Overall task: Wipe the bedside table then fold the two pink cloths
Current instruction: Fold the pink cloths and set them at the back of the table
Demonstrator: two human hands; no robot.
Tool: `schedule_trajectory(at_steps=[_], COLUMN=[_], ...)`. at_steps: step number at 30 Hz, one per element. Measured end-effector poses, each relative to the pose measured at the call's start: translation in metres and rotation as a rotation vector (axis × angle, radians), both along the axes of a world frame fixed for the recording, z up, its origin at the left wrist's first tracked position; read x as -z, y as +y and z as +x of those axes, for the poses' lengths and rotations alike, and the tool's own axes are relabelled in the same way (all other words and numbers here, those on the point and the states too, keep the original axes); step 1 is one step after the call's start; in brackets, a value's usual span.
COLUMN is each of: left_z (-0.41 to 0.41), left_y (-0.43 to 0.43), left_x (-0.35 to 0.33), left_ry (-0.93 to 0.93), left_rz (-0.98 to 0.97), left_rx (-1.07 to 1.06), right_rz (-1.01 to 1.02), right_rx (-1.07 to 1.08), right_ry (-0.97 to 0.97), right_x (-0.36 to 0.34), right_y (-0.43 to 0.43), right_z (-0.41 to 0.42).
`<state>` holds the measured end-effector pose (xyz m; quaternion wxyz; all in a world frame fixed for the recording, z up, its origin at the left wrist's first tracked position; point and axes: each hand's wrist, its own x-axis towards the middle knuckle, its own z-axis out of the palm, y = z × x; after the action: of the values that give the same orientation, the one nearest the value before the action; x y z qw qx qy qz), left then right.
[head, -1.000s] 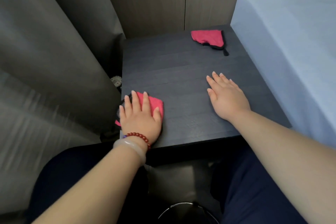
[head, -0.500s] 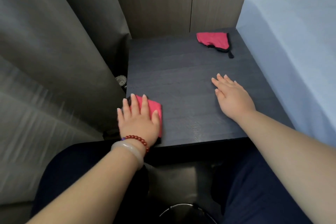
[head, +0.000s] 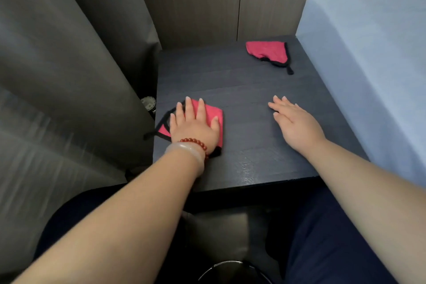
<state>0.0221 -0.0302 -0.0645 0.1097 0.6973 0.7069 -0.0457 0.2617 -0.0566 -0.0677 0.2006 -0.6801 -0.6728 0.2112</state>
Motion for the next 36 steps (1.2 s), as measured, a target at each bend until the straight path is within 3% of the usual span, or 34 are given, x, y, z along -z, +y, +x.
schedule_trajectory(at_steps=[2, 6, 8, 14, 18, 22, 25, 30, 36], left_z=[0.022, 0.085, 0.080, 0.001, 0.024, 0.069, 0.056, 0.000, 0.037], left_y=[-0.001, -0.049, -0.030, 0.068, 0.042, -0.038, -0.033, 0.053, -0.002], left_x=[0.000, 0.003, 0.002, 0.000, 0.005, 0.006, 0.006, 0.003, 0.009], left_ry=[-0.021, -0.082, -0.079, 0.036, 0.023, -0.061, -0.063, 0.003, -0.050], left_rz=[0.011, 0.072, 0.060, 0.032, 0.060, 0.139, 0.142, 0.050, 0.103], left_rx=[-0.052, 0.280, 0.353, 0.277, 0.104, 0.411, 0.572, 0.226, 0.021], right_rz=[0.005, 0.019, 0.024, 0.026, 0.038, 0.046, 0.050, 0.023, 0.036], right_rx=[0.011, 0.029, 0.039, 0.027, 0.030, 0.028, 0.036, 0.042, 0.039], right_ry=[-0.005, 0.018, 0.028, 0.006, -0.031, -0.031, -0.004, -0.011, -0.033], right_x=[0.000, -0.001, -0.001, 0.000, 0.002, 0.002, 0.001, 0.000, 0.001], right_y=[0.000, 0.000, -0.001, -0.001, 0.000, 0.001, 0.000, -0.001, -0.001], right_z=[0.000, -0.002, -0.001, 0.001, 0.000, -0.001, -0.001, -0.001, -0.003])
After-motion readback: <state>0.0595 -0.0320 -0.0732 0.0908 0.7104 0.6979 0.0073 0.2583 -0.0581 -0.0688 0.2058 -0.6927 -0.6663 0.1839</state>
